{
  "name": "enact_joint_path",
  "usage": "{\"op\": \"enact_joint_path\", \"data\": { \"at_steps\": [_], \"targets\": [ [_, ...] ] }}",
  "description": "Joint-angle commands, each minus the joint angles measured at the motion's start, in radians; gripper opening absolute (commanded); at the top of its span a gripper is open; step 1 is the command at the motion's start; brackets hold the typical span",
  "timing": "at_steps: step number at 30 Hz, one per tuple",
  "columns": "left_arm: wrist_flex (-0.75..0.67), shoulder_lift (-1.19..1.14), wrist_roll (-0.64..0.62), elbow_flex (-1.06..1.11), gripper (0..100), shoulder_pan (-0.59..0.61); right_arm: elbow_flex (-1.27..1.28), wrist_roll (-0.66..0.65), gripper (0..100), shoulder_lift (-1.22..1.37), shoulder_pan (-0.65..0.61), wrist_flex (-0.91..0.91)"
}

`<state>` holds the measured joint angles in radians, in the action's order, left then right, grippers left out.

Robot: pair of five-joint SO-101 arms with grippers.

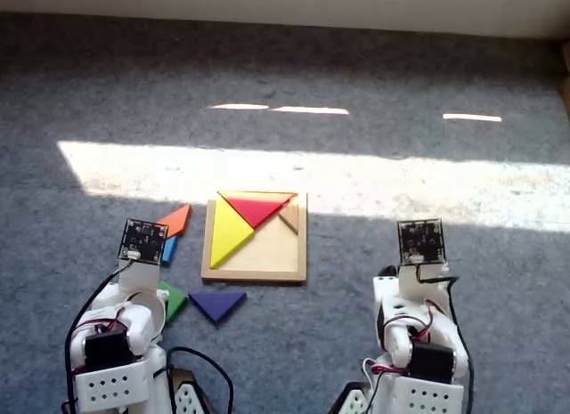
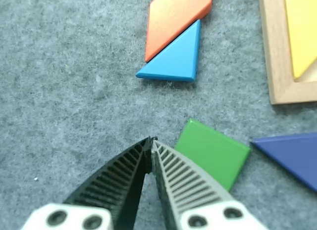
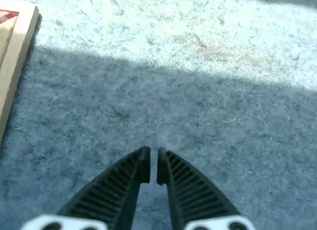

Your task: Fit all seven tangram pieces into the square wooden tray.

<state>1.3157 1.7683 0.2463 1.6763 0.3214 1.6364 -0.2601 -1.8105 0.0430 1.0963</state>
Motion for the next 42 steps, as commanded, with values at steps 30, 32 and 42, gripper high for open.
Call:
{"op": "enact_joint_path", "data": {
  "at_steps": [30,32,42],
  "targets": [
    [0.061,-0.150,0.170,-0.524,2,0.022,0.179,0.190,4.1,0.002,-0.036,-0.004],
    [0.124,-0.289,0.170,-0.601,9,0.027,0.179,0.190,4.1,0.002,-0.036,-0.005],
    [0.066,-0.858,0.192,-0.704,38,0.022,0.179,0.190,4.1,-0.004,-0.030,-0.005]
  ]
}}
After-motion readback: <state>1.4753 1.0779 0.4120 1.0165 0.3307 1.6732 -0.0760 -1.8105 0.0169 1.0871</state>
